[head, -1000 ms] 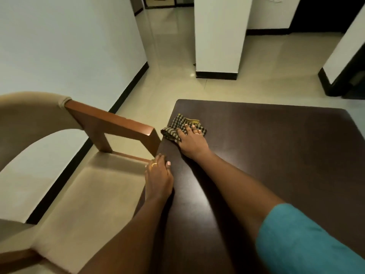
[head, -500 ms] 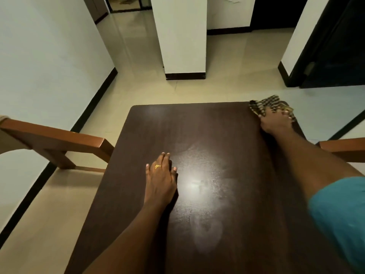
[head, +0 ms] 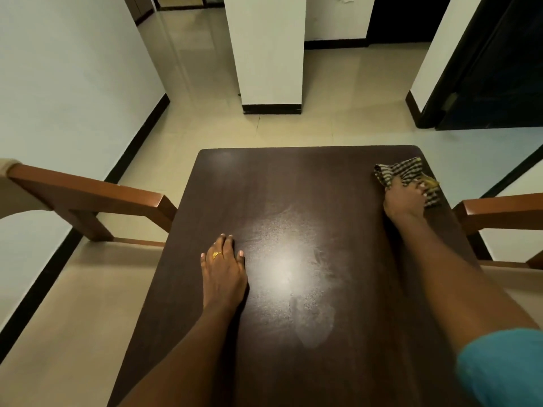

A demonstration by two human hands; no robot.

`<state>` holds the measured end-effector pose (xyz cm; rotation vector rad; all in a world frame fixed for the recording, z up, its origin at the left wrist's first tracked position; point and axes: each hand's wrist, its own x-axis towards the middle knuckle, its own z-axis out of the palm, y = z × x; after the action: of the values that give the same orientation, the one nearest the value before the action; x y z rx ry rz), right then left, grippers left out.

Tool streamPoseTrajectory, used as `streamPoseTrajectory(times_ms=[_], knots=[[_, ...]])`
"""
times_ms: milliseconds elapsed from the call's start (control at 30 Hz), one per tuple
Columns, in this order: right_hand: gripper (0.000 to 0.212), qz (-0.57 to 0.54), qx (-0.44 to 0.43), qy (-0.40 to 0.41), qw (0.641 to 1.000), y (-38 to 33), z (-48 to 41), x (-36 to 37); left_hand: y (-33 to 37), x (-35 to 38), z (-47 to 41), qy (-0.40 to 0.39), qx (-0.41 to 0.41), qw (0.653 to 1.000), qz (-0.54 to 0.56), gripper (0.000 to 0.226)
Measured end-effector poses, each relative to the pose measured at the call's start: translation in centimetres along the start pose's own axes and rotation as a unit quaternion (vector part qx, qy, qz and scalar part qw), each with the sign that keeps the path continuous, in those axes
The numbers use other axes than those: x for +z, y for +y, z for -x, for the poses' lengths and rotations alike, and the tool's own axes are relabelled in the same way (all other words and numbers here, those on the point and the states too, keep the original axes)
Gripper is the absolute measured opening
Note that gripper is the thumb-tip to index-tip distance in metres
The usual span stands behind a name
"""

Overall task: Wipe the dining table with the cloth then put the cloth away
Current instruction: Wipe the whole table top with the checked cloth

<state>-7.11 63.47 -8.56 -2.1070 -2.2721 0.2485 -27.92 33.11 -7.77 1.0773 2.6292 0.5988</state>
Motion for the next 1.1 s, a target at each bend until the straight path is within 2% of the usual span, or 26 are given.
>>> streamPoseTrajectory(times_ms=[133, 233, 400, 533, 633, 733, 867, 1100], knots=[[0.043, -0.025, -0.065, -0.017, 0.997, -8.0, 4.1, 1.4, -2.2, -2.0, 0.4, 0.005, -0.009, 1.000, 0.008, 0.045], [0.044, -0.030, -0.143, -0.047, 0.988, -15.8, 8.6, 2.7, -4.9, -3.6, 0.7, 0.010, -0.025, 1.000, 0.002, 0.046], [0.047, -0.029, -0.301, -0.092, 0.949, -26.6, 18.6, 4.6, -9.3, -5.7, 1.5, 0.025, -0.087, 0.996, -0.022, 0.048], [0.045, -0.031, -0.428, -0.146, 0.892, -29.3, 25.8, 5.4, -11.3, -6.3, 2.8, 0.025, -0.124, 0.991, -0.034, 0.046], [0.044, -0.029, -0.465, -0.159, 0.870, -27.3, 28.1, 5.0, -11.2, -6.1, 3.8, 0.018, -0.135, 0.990, -0.039, 0.046], [0.047, -0.019, -0.440, -0.156, 0.884, -23.9, 27.9, 4.4, -10.4, -5.5, 4.9, 0.003, -0.124, 0.991, -0.050, 0.047], [0.054, -0.027, -0.345, -0.140, 0.928, -17.6, 25.6, 2.9, -8.3, -4.7, 6.8, -0.011, -0.078, 0.996, -0.051, 0.046], [0.053, 0.001, -0.146, -0.031, 0.989, -0.5, 20.1, 0.1, -4.3, -2.2, 11.2, -0.017, -0.064, 0.998, -0.017, 0.045]])
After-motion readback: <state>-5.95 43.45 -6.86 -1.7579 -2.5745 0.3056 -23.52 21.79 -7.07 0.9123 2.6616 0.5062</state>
